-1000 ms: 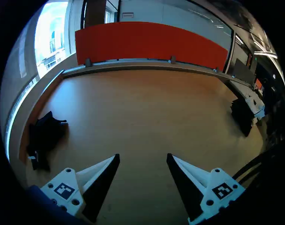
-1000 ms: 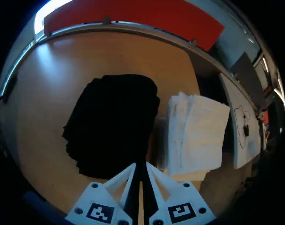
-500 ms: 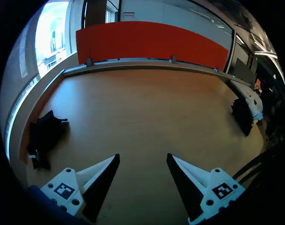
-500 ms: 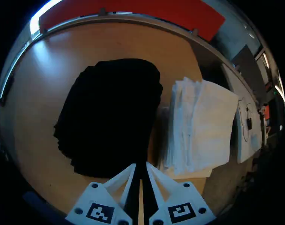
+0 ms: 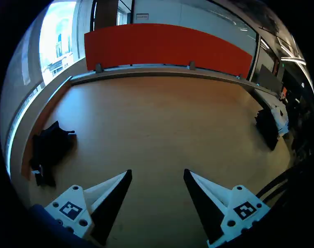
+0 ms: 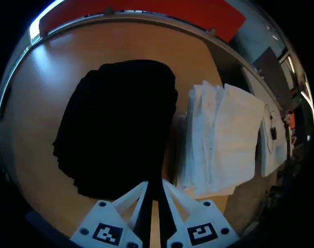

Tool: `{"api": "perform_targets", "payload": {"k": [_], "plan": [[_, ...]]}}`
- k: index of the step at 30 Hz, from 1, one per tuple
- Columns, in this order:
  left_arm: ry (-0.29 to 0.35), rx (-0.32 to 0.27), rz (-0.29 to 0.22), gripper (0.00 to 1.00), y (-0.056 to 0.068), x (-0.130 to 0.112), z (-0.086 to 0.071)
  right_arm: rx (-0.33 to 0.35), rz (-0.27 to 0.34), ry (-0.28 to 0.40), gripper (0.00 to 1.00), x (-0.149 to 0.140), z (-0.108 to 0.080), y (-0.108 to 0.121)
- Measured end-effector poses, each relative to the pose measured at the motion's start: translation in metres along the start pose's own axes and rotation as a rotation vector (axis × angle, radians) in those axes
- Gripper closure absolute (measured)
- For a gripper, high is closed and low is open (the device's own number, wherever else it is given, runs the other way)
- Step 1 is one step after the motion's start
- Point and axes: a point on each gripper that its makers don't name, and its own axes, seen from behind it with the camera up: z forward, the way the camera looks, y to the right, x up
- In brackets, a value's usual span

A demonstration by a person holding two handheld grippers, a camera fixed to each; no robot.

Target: Fold towel

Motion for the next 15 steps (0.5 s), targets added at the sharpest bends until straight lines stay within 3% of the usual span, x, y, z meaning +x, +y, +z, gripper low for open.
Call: {"api": "perform_targets", "payload": {"k": [4, 11, 15], "plan": [[0.000, -0.002, 0.001, 0.07, 0.001, 0.001, 0.001, -0.014, -0.009, 0.011, 0.71, 0.001, -0.003, 0.003], [0.002, -0.007, 0.003, 0.07, 0.002, 0.004, 0.003, -0.022, -0.011, 0.033, 0.61, 0.001, -0.010, 0.003], [0.006, -0.009, 0.003, 0.07, 0.002, 0.005, 0.003, -0.019, -0.012, 0.041, 0.30, -0.001, -0.014, 0.001]]}}
